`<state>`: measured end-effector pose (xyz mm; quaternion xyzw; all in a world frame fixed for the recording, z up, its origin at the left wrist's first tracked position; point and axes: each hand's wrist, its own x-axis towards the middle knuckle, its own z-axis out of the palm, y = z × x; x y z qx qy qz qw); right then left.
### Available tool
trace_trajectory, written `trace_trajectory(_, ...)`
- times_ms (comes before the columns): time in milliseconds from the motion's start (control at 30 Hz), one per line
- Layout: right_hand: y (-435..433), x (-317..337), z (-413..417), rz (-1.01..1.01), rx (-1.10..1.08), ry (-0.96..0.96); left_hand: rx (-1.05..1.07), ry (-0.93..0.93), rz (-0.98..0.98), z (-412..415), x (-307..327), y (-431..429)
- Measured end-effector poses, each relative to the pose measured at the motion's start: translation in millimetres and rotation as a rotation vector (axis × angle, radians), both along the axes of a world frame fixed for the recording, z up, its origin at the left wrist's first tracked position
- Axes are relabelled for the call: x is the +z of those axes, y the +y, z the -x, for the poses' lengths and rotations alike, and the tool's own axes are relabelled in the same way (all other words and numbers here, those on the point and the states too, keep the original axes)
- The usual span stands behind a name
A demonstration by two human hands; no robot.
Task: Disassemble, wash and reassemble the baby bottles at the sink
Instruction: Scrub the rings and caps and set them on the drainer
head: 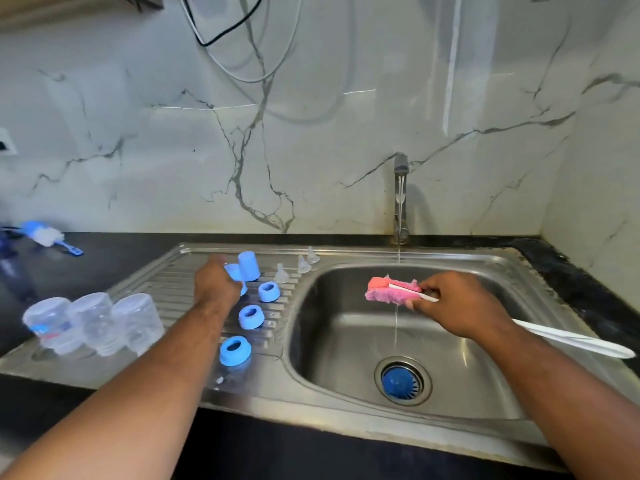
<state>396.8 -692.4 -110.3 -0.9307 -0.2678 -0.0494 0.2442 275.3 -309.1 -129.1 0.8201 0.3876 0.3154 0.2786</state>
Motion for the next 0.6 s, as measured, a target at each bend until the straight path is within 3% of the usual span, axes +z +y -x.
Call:
trace_trajectory(200, 0, -2, 0, 0.010, -0.009, 0.022, -0.001, 0.080, 0.005, 0, -3, 3)
trace_trajectory(333, -1, -1, -1, 0.016, -0.032, 0.045, 0.042, -0.074, -0.311, -6, 12, -30)
trace_trajectory(400, -3, -1, 0, -0.001, -0.063, 0.041, -0.054, -0.203, -0.502, -18, 15, -64)
trace_trajectory(467, -6, -1, -1, -0.017, -0.100, 0.031, -0.237, -0.246, -0.554, -37, 8, -102)
trace_trajectory(533, -7, -1, -2, -0.023, -0.138, 0.021, -0.451, -0.176, -0.440, -56, -5, -139)
trace_trajectory(600, -12, -4, -7, -0.018, -0.192, 0.006, -0.641, 0.038, -0.277, -77, -20, -175)
